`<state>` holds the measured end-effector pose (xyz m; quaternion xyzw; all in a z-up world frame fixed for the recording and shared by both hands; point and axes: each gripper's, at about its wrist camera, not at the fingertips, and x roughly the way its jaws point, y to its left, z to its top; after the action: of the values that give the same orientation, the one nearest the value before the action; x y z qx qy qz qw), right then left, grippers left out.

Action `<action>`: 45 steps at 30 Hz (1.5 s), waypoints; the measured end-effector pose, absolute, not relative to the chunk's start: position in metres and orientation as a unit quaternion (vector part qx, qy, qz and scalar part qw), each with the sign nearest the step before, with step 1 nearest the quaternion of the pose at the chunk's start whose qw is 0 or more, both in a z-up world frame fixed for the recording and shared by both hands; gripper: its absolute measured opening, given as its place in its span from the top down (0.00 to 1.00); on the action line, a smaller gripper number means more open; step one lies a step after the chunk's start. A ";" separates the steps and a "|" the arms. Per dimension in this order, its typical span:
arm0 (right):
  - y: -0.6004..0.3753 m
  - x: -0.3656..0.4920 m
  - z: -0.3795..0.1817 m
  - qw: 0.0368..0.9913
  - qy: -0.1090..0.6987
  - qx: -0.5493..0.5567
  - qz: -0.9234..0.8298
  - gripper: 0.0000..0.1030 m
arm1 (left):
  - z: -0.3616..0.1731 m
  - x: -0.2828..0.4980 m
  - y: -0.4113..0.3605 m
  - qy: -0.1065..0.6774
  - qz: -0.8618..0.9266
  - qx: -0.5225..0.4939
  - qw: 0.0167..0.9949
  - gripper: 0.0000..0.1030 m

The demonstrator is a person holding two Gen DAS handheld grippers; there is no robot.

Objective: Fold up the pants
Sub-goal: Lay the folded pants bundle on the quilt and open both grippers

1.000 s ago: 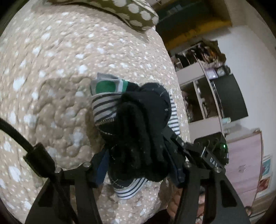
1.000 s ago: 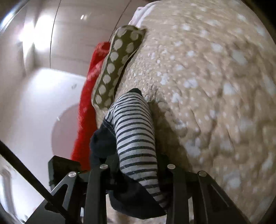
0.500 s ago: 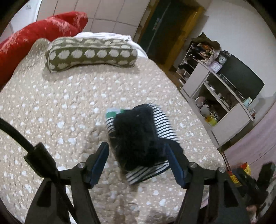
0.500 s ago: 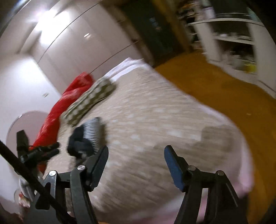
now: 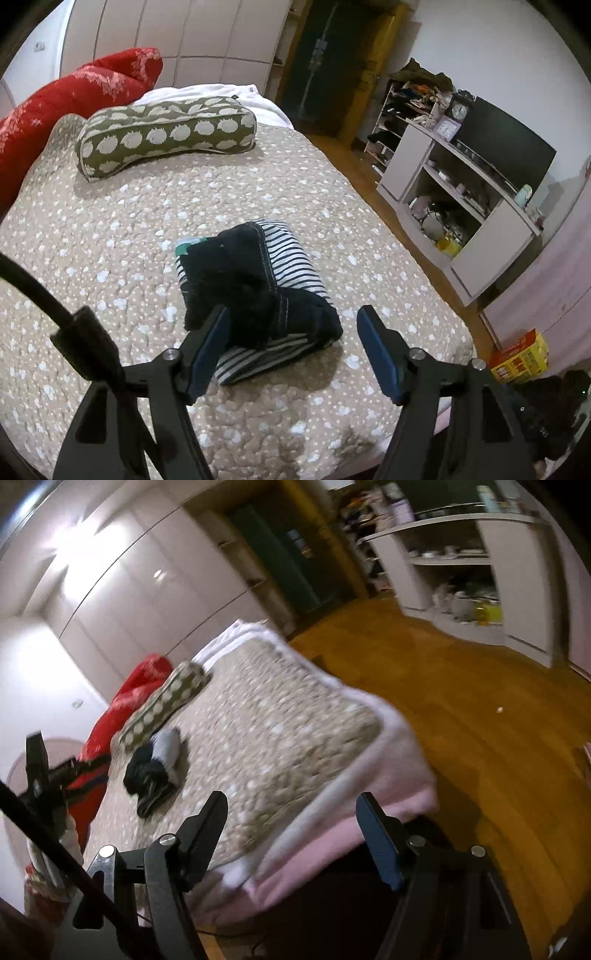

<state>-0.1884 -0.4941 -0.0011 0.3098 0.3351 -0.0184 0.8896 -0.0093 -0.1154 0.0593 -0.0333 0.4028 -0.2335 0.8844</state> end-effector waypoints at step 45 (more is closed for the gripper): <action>-0.421 -0.156 -0.005 0.893 0.383 0.236 0.013 0.23 | 0.041 -0.002 -0.086 0.427 -0.217 -0.080 0.874 0.30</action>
<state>-0.1565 -0.4212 -0.0049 0.2360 0.3832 0.0126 0.8929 -0.0022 -0.0855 0.0408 -0.0796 0.4272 -0.2172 0.8740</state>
